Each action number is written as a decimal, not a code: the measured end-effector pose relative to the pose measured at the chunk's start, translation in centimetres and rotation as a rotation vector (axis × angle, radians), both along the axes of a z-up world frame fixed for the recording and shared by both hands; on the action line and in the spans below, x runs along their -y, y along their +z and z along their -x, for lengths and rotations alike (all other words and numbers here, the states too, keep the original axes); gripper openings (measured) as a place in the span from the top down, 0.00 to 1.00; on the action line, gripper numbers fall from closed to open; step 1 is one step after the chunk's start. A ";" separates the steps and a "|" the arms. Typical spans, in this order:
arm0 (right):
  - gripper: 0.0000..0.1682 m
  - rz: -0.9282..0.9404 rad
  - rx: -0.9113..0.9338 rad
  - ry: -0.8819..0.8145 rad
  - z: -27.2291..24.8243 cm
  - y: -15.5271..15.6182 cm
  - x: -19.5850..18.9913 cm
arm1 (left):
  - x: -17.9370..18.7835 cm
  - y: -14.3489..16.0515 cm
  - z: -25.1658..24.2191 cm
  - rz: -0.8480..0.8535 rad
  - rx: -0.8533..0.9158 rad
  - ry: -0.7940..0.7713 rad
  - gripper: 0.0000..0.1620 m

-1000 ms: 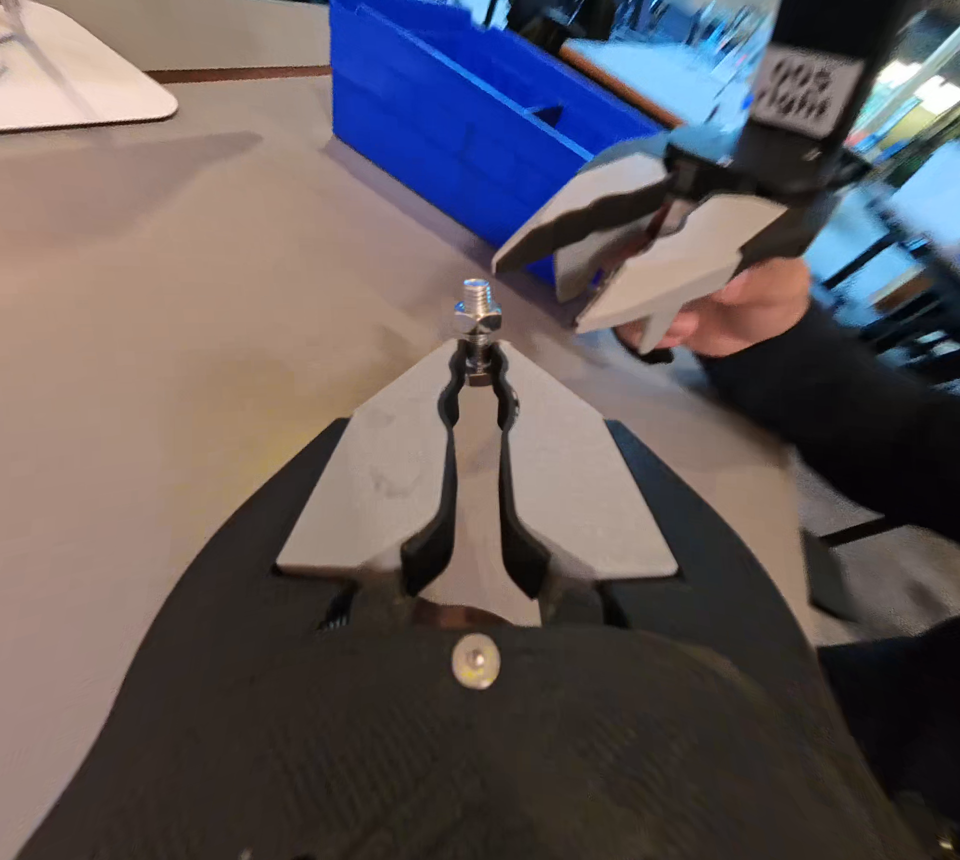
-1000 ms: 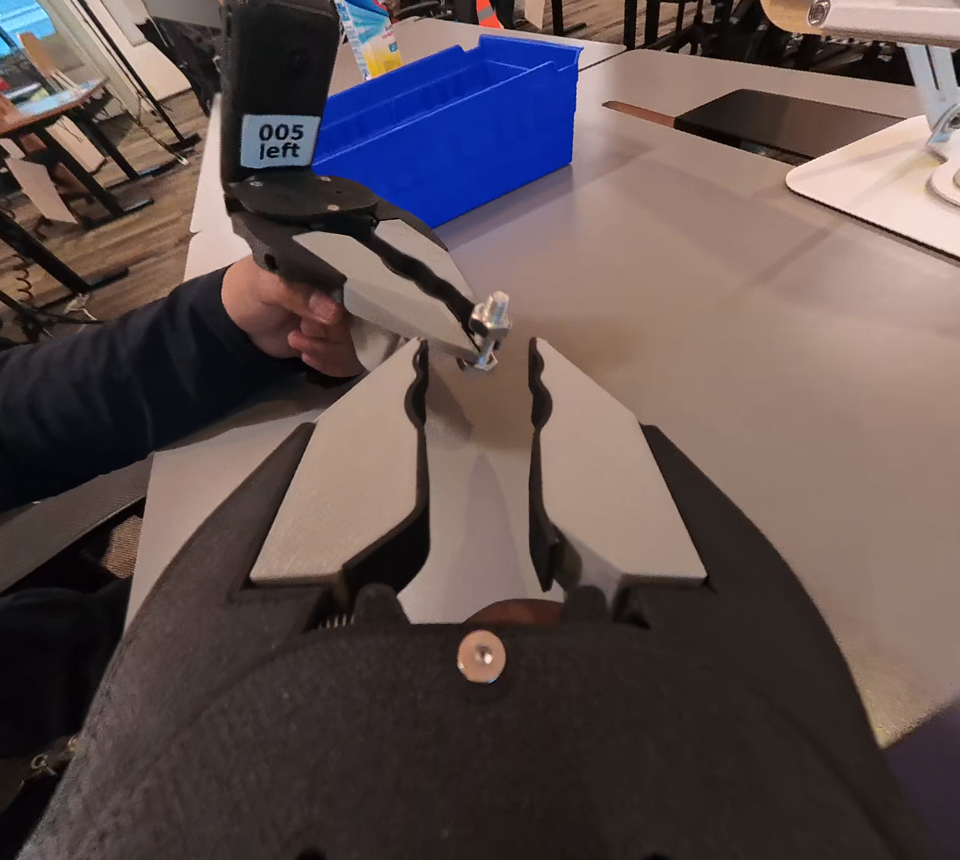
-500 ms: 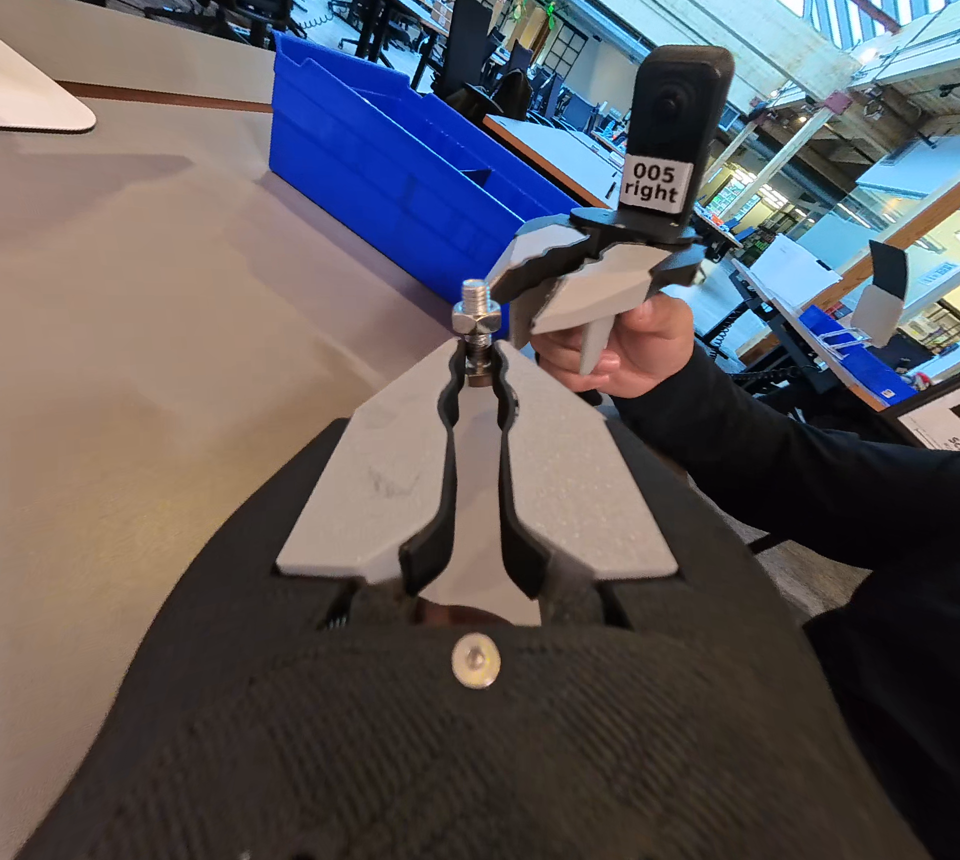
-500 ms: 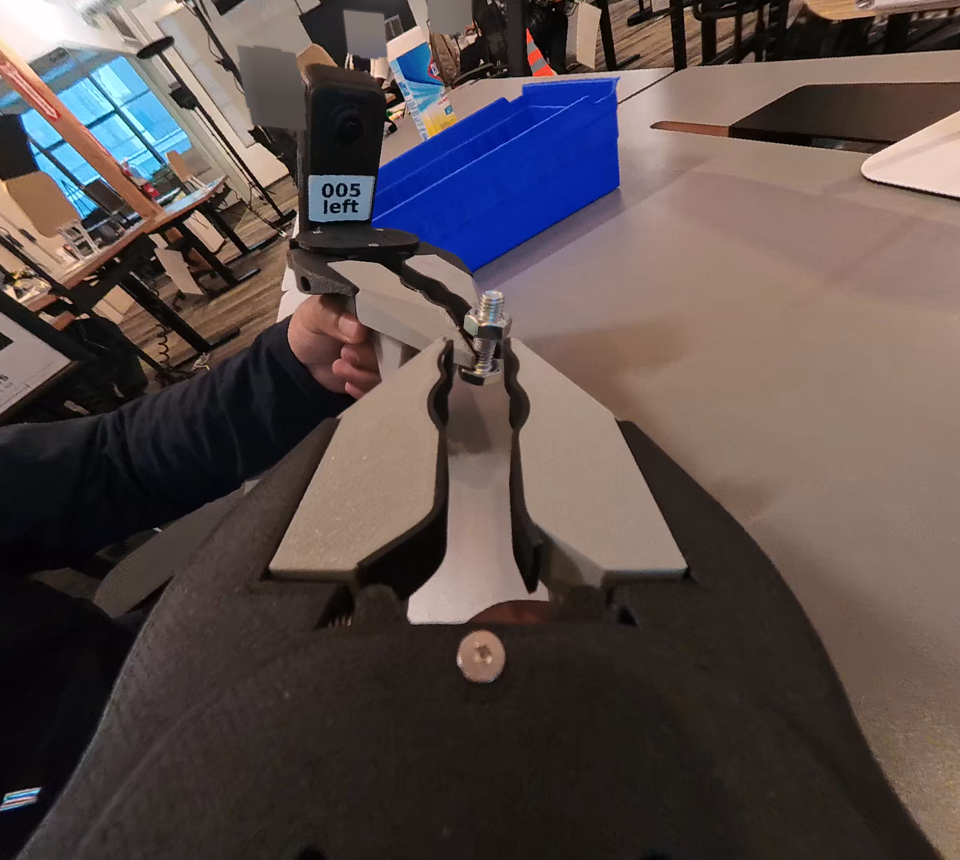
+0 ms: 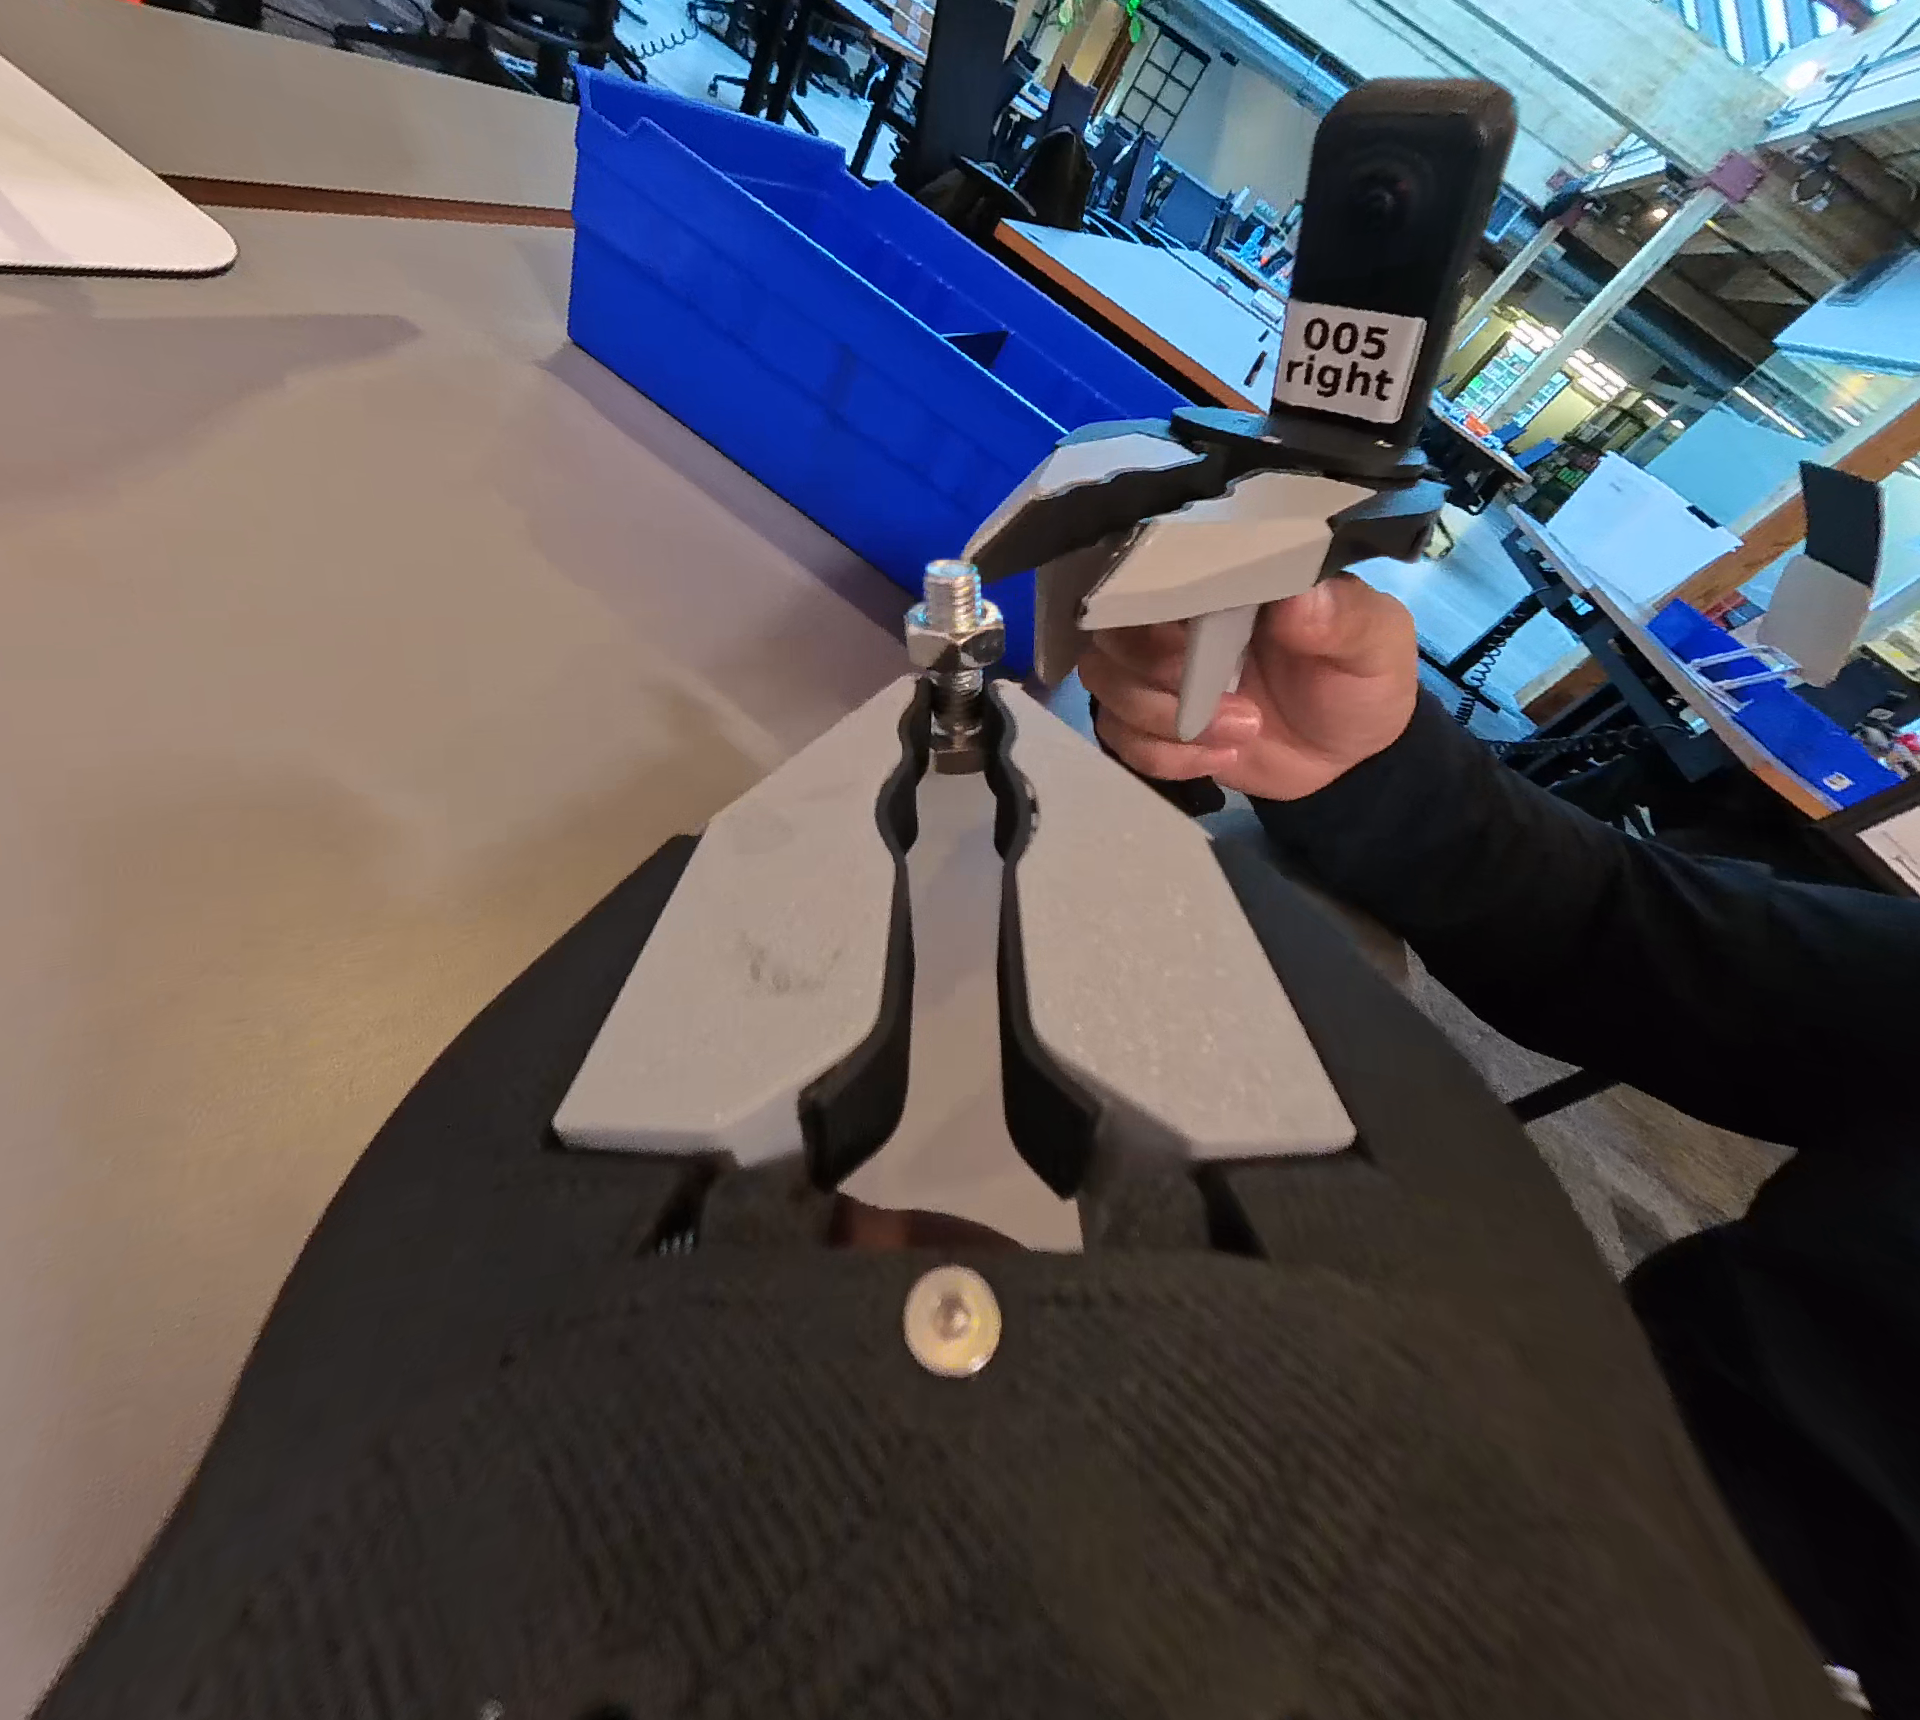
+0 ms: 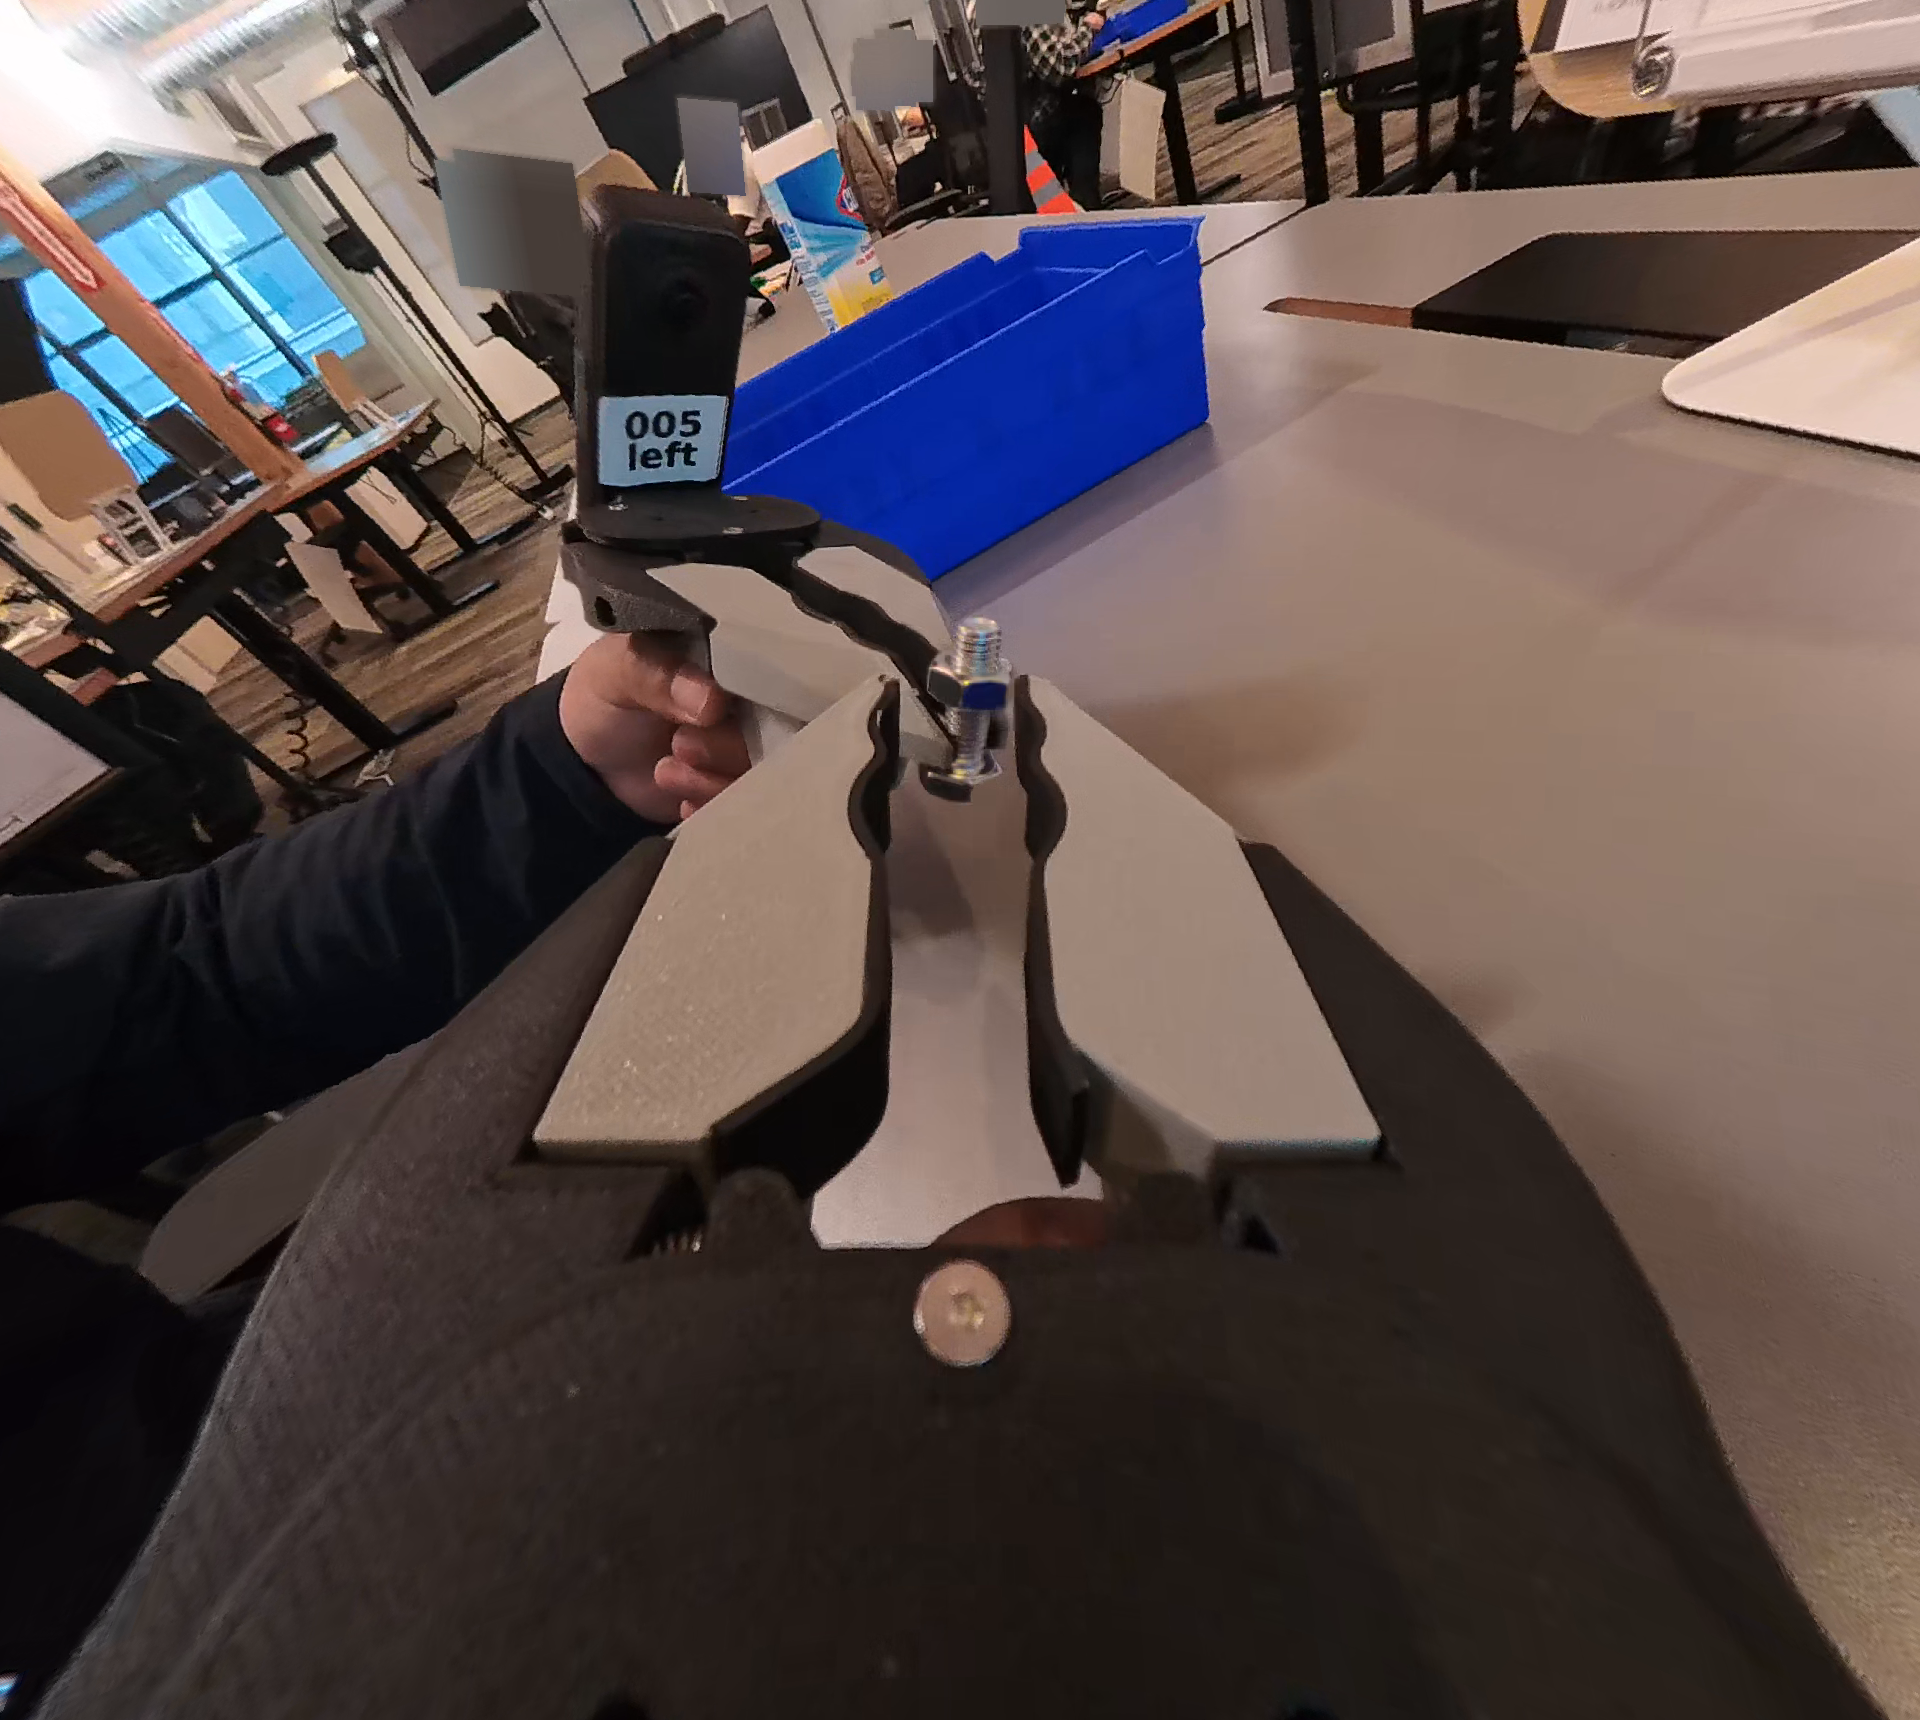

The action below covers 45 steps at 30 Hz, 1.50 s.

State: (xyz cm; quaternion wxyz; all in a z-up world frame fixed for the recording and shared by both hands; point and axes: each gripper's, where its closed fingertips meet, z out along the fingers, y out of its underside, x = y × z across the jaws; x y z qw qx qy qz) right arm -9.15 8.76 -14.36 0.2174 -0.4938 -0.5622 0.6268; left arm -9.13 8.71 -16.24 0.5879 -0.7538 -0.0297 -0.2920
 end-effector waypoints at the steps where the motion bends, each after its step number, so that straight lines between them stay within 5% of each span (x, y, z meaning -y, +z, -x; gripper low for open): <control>1: 0.89 -0.002 0.007 0.008 0.0 -0.2 0.2 | 0.0 -0.1 -0.2 0.002 -0.009 -0.007 0.96; 13: 0.91 0.004 0.051 0.010 0.2 -1.1 0.4 | 0.0 -0.2 -1.4 -0.006 -0.035 -0.041 0.95; 17: 0.91 -0.018 0.045 -0.017 0.2 -1.0 -0.1 | 0.2 0.2 -1.2 -0.012 0.002 -0.048 0.85; 24: 0.91 0.001 0.011 0.041 -0.2 -0.2 0.7 | 0.2 -0.8 -1.5 0.020 -0.058 -0.067 0.81; 31: 0.91 -0.015 -0.005 0.082 -0.6 0.2 1.4 | 0.6 -0.2 -2.7 -0.041 -0.137 -0.120 0.89; 45: 0.86 -0.013 -0.025 0.019 -0.3 0.5 0.4 | 0.1 -0.2 -1.2 -0.035 -0.198 -0.013 0.90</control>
